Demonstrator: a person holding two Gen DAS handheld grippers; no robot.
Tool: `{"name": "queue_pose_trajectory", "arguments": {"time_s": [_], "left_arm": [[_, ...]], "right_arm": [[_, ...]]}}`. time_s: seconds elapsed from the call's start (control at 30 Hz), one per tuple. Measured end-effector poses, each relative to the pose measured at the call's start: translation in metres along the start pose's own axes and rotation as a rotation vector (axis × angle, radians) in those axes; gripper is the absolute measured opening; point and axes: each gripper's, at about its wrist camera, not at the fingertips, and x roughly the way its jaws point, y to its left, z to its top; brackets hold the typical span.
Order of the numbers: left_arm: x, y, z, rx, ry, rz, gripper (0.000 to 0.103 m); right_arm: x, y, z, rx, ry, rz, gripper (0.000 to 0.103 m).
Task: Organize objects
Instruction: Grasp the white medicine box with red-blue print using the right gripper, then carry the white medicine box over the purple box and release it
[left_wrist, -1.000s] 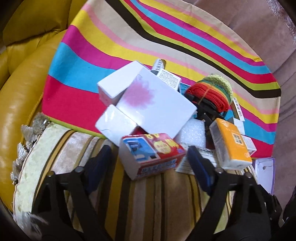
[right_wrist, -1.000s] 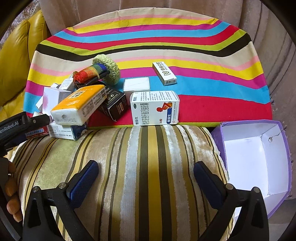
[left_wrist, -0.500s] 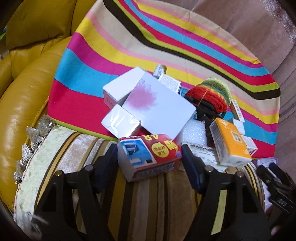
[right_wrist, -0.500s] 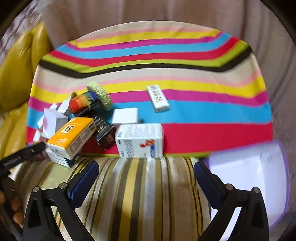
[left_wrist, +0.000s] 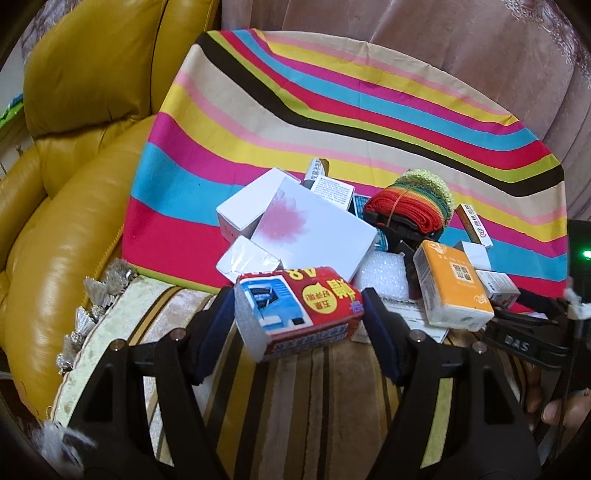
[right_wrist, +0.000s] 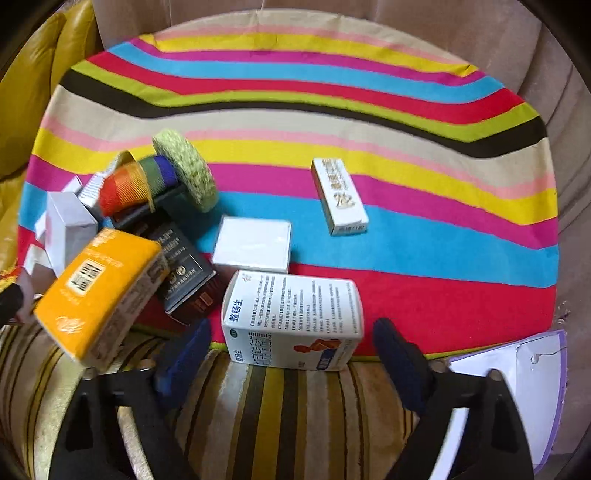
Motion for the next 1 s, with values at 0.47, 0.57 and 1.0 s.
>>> {"name": "queue_pose_trajectory", "arguments": {"time_s": [0.47, 0.57, 1.0], "left_arm": [[-0.02, -0.036, -0.001, 0.096, -0.076, 0.045, 0.072], [-0.025, -0.046, -0.002, 0.124, -0.087, 0.04, 0.072], [-0.042, -0.115, -0.011, 0.294, -0.13, -0.017, 0.072]], "right_arm": [[-0.026, -0.011, -0.018, 0.054, -0.087, 0.026, 0.07], [-0.035, -0.016, -0.022, 0.078, -0.111, 0.032, 0.07], [-0.071, -0.054, -0.056, 0.206, -0.174, 0.013, 0.07]]}}
